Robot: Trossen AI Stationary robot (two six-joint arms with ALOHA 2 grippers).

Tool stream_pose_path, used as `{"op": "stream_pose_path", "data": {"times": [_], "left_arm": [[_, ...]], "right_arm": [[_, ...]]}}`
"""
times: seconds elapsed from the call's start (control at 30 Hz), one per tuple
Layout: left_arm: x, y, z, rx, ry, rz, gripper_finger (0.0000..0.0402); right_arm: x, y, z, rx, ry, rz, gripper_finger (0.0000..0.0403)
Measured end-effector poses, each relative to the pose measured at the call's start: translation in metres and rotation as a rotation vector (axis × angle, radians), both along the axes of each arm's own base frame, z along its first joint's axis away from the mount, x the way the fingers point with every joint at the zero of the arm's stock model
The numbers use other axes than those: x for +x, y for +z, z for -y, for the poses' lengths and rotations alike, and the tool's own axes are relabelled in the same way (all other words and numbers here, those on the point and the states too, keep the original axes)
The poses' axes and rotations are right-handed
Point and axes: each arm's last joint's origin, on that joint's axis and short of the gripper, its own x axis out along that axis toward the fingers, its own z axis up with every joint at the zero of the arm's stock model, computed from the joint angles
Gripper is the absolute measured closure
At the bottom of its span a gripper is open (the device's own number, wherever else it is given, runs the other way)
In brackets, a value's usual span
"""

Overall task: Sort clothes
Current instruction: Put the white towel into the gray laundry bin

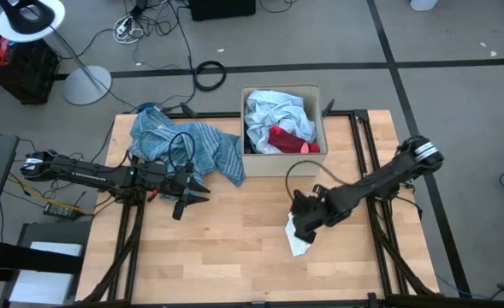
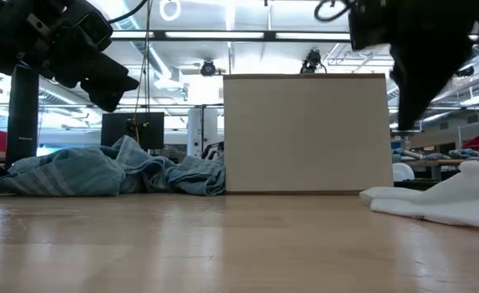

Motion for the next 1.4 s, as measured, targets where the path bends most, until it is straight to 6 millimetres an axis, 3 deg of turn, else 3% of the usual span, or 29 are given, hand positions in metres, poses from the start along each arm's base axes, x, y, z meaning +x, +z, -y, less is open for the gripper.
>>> {"op": "stream_pose_path", "data": {"times": [0.17, 0.47, 0.57, 0.67, 0.77, 0.93, 1.2, 1.4], "left_arm": [[0.0, 0.0, 0.0, 0.0, 0.0, 0.0, 0.0266], [0.0, 0.0, 0.0, -0.004, 0.001, 0.0, 0.0266], [0.0, 0.0, 0.0, -0.004, 0.001, 0.0, 0.0266], [0.0, 0.001, 0.0, -0.004, 0.001, 0.005, 0.0266], [0.0, 0.001, 0.0, -0.005, 0.001, 0.011, 0.0266], [0.0, 0.001, 0.0, -0.005, 0.001, 0.014, 0.0266], [0.0, 0.001, 0.0, -0.004, 0.001, 0.015, 0.0266], [0.0, 0.001, 0.0, -0.003, 0.0, 0.015, 0.0266]], "right_arm": [[0.013, -0.03, -0.009, 0.033, 0.042, -0.096, 0.0253], [0.035, -0.072, -0.02, 0.028, 0.13, -0.104, 0.0273], [0.037, -0.077, -0.021, 0.01, 0.172, -0.118, 0.0319], [0.035, -0.07, -0.019, 0.009, 0.195, -0.113, 0.0385], [0.028, -0.053, -0.012, -0.02, 0.18, -0.093, 0.0386], [0.019, -0.005, 0.003, -0.069, 0.139, -0.008, 0.0396], [0.008, 0.088, 0.022, -0.222, 0.128, 0.205, 0.0399], [0.006, 0.154, 0.048, -0.318, 0.117, 0.379, 0.0399]]}}
